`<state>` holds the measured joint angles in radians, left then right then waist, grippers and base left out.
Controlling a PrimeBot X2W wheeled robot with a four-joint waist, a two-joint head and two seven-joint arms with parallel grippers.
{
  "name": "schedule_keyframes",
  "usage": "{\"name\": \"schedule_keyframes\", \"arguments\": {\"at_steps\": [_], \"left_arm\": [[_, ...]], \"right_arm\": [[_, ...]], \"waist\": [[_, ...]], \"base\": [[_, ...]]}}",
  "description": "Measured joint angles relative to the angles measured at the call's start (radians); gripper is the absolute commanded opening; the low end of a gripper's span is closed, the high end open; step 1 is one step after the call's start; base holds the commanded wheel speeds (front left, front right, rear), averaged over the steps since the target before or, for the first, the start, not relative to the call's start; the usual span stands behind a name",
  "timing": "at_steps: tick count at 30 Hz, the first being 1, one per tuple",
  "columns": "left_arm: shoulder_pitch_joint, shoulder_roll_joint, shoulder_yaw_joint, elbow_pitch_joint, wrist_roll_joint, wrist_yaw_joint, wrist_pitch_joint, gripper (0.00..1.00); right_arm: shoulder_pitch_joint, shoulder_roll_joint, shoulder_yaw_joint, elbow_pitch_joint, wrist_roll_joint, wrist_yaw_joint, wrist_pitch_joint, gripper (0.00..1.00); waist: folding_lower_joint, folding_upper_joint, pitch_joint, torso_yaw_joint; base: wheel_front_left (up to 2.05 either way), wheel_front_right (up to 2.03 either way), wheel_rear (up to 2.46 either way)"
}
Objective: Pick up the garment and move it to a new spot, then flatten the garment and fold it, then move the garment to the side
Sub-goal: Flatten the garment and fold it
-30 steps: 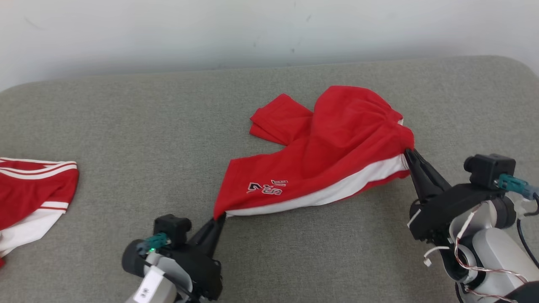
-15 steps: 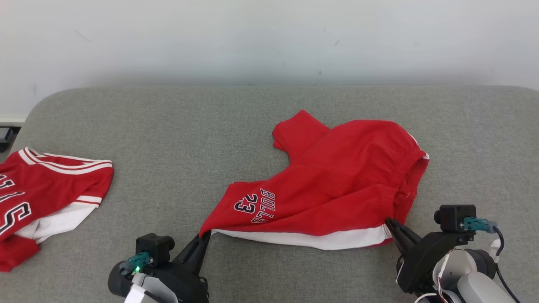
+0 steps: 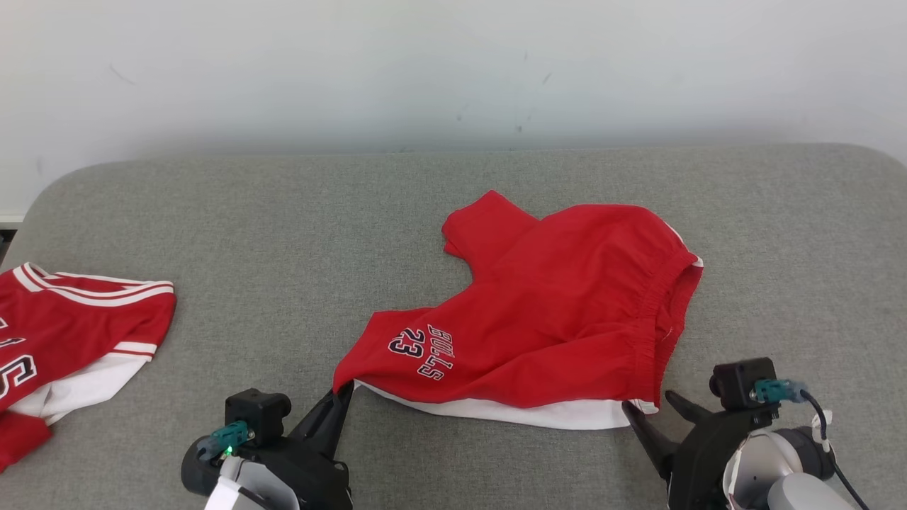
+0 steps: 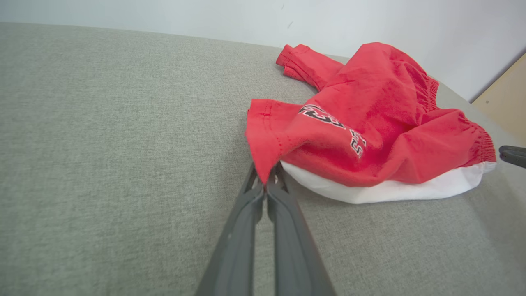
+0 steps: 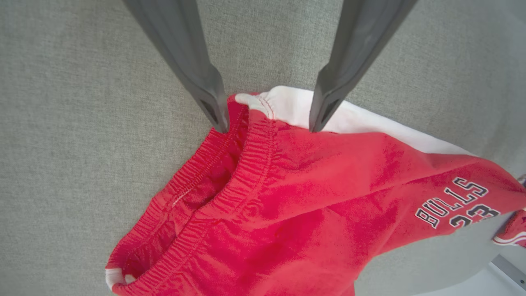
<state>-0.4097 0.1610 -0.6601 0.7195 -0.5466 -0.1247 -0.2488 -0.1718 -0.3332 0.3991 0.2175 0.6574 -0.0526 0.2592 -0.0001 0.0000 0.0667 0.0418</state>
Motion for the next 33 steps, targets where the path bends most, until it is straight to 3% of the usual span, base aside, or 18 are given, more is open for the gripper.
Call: {"name": "schedule_keyframes", "arguments": {"at_steps": [8, 20, 21, 22, 23, 30, 31, 32, 33], "left_arm": [[-0.001, -0.007, -0.001, -0.022, 0.0, 0.0, 0.0, 0.0], [-0.005, -0.01, -0.007, -0.05, 0.001, 0.0, 0.0, 0.0], [-0.005, -0.009, -0.006, -0.051, 0.001, 0.0, 0.0, 0.0], [-0.005, -0.009, -0.006, -0.051, 0.001, 0.0, 0.0, 0.0], [-0.005, -0.007, -0.005, -0.051, 0.001, 0.0, 0.0, 0.0], [-0.003, -0.001, -0.015, -0.037, 0.001, 0.0, -0.002, 0.0], [-0.002, 0.002, -0.022, -0.029, 0.001, 0.0, -0.002, 0.07], [-0.001, 0.006, -0.035, -0.023, 0.002, 0.0, -0.002, 0.38], [0.001, 0.009, -0.048, -0.017, 0.01, 0.0, -0.002, 0.76]], "right_arm": [[0.019, -0.043, 0.034, -0.025, -0.055, -0.011, 0.051, 1.0], [-0.043, -0.042, 0.065, 0.007, -0.096, -0.028, 0.113, 1.0], [-0.047, -0.041, 0.071, 0.01, -0.097, -0.028, 0.12, 0.71], [-0.05, -0.04, 0.077, 0.013, -0.098, -0.028, 0.121, 0.17], [-0.053, -0.038, 0.081, 0.015, -0.1, -0.028, 0.125, 0.0], [-0.07, -0.031, 0.075, 0.02, -0.101, -0.028, 0.127, 0.0], [-0.072, -0.03, 0.073, 0.024, -0.1, -0.028, 0.127, 0.0], [-0.074, -0.027, 0.07, 0.027, -0.099, -0.028, 0.125, 0.0], [-0.075, -0.026, 0.067, 0.029, -0.097, -0.028, 0.119, 0.0]], "waist": [[0.0001, 0.0, 0.005, 0.013], [0.0001, 0.0, 0.035, 0.049], [0.0001, 0.0, 0.037, 0.052], [0.0001, 0.0, 0.039, 0.054], [0.0001, 0.0, 0.04, 0.056], [0.0001, 0.0, 0.04, 0.051], [0.0001, 0.0, 0.039, 0.048], [0.0001, 0.0, 0.038, 0.046], [0.0, 0.0, 0.037, 0.043]], "base": [[0.0, 0.0, 0.0], [0.0, 0.0, 0.0], [0.0, 0.0, 0.0], [0.0, 0.0, 0.0], [0.0, 0.0, 0.0], [0.0, 0.0, 0.0], [0.0, 0.0, 0.0], [0.0, 0.0, 0.0], [0.0, 0.0, 0.0]]}}
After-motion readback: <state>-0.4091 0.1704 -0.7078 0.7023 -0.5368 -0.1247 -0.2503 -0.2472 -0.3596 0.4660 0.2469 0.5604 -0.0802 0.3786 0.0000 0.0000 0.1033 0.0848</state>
